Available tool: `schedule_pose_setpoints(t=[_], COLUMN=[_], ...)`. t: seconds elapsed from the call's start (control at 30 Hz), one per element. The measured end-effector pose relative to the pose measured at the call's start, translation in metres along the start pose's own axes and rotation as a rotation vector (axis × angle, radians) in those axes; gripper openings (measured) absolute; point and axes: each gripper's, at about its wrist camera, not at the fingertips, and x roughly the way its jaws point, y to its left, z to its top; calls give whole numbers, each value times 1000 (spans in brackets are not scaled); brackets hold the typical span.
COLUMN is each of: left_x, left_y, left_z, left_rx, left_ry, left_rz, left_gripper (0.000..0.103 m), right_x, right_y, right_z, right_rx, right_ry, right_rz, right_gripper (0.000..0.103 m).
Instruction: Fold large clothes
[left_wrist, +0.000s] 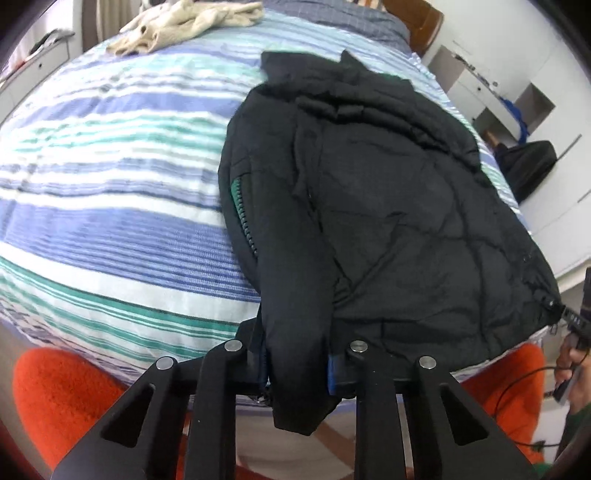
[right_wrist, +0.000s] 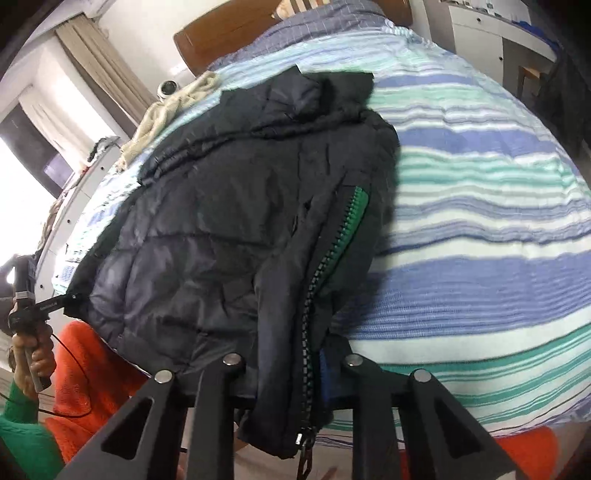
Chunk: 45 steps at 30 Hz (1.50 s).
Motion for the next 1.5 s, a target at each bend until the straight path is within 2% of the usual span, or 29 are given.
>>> schedule_pose_setpoints(t=[0.1, 0.23, 0.43, 0.53, 0.63, 0.7, 0.77, 0.83, 0.9, 0.97, 1.03, 1.1, 1.13, 1.17, 1.2, 1.23, 1.27, 1.3, 1.33, 1.4, 1.47, 1.5], left_x=[-14, -17, -41, -55, -78, -101, -125, -135, -136, -121, -98, -67, -47, -29, -14, 3, 15, 19, 24, 21, -2, -8], left_y=[-2, 4, 12, 15, 15, 20, 30, 32, 31, 27, 26, 26, 26, 28, 31, 34, 37, 44, 50, 55, 58, 54], left_z=[-2, -22, -63, -81, -81, -66, -40, -8, 28, 69, 99, 127, 141, 150, 158, 166, 172, 174, 177, 178, 180, 174], left_rx=[36, 53, 90, 119, 157, 149, 106, 65, 36, 2, -23, -85, -116, -142, -165, -197, -228, -248, -265, -276, -229, -195], left_ry=[-7, 57, 131, 203, 222, 168, 67, -41, -138, -213, -273, -289, -288, -286, -277, -260, -243, -231, -200, -149, -189, -208], left_rz=[-8, -4, 1, -1, -36, -89, -161, -229, -283, -303, -281, -278, -268, -248, -232, -204, -169, -157, -177, -244, -262, -256], left_gripper=[21, 21, 21, 21, 20, 20, 20, 20, 20, 20, 20, 21, 23, 30, 52, 70, 98, 101, 101, 101, 102, 102], right_x=[-11, -20, -27, -39, -56, -68, -82, -90, -91, -83, -66, -33, -19, -2, 22, 38, 55, 72, 83, 88, 79, 71], right_y=[4, 4, 0, -1, 3, 2, -5, -11, -18, -18, -16, -18, -18, -23, -31, -36, -39, -46, -52, -60, -64, -65], right_z=[5, -6, -55, -79, -91, -87, -71, -47, -6, 30, 71, 106, 112, 120, 128, 131, 133, 134, 133, 125, 123, 124], right_rx=[-32, -36, 52, 125, 163, 198, 256, 276, 274, 232, 174, 177, 184, 203, 228, 249, 281, 323, 371, 449, 493, 499], right_ry=[13, 67, 156, 191, 206, 185, 111, 21, -87, -154, -229, -289, -308, -320, -322, -311, -291, -259, -236, -247, -262, -270], right_rz=[11, 28, 93, 147, 201, 264, 360, 423, 475, 472, 452, 450, 434, 418, 400, 391, 382, 378, 378, 416, 505, 549], right_gripper=[20, 20, 18, 17, 15, 15, 15, 15, 15, 15, 15, 15, 15, 15, 16, 19, 21, 26, 31, 40, 66, 94])
